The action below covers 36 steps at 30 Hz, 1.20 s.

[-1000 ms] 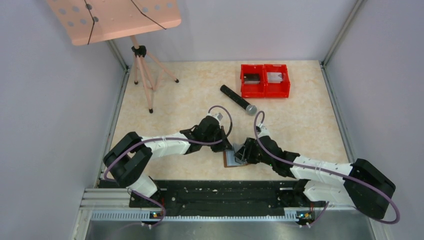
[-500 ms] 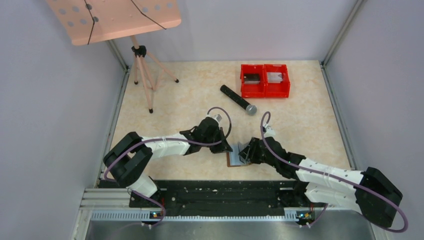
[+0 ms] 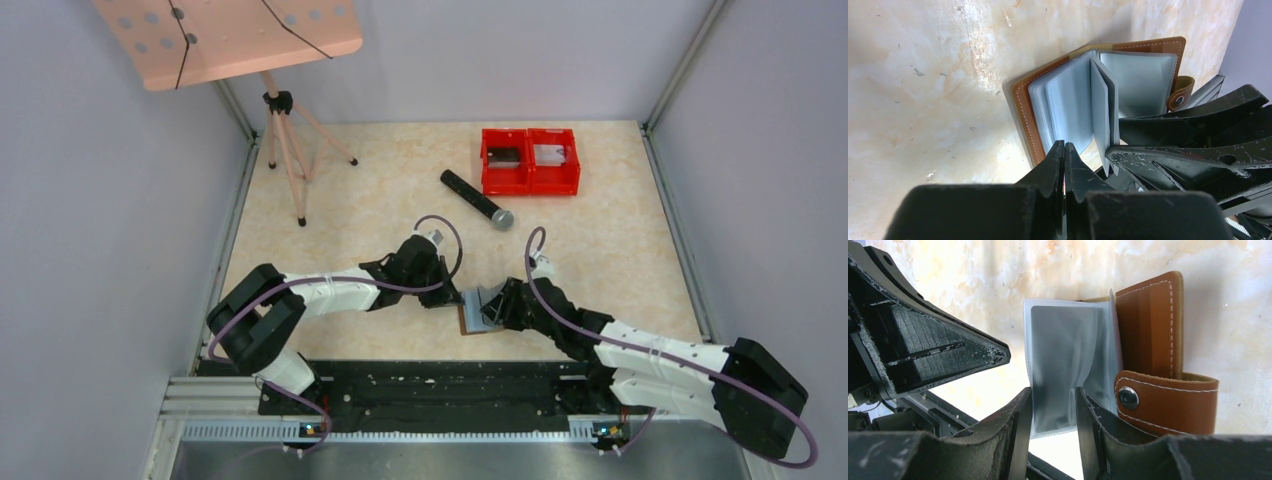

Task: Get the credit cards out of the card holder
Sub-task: Remove the credit card from the card holder.

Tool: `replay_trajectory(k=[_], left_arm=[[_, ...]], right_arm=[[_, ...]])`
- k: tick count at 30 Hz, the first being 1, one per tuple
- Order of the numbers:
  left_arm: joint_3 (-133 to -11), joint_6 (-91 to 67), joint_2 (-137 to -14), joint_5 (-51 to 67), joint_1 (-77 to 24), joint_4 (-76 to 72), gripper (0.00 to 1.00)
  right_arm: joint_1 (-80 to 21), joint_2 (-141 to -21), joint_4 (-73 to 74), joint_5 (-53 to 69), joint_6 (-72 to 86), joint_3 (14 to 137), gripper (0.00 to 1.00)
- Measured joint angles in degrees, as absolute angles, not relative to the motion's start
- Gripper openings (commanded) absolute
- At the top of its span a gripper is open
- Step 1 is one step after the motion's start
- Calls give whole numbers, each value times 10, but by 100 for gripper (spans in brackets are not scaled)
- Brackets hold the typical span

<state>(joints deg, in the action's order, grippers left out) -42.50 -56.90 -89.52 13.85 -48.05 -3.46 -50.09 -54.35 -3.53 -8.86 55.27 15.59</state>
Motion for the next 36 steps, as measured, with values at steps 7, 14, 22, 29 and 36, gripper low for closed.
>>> replay_trajectory(k=[7, 14, 22, 29, 36], left_arm=[[-428, -568, -895, 143, -481, -35, 21], [-467, -565, -919, 150, -481, -45, 25], [-485, -558, -936, 156, -481, -56, 25], [-488, -557, -955, 157, -481, -61, 24], [-491, -557, -963, 159, -481, -61, 23]], right_arm=[[-500, -534, -41, -87, 556, 145, 34], [-497, -533, -47, -84, 556, 142, 32], [-494, -533, -47, -80, 556, 142, 32], [-493, -533, -47, -77, 556, 142, 32], [-492, -533, -47, -77, 556, 142, 32]])
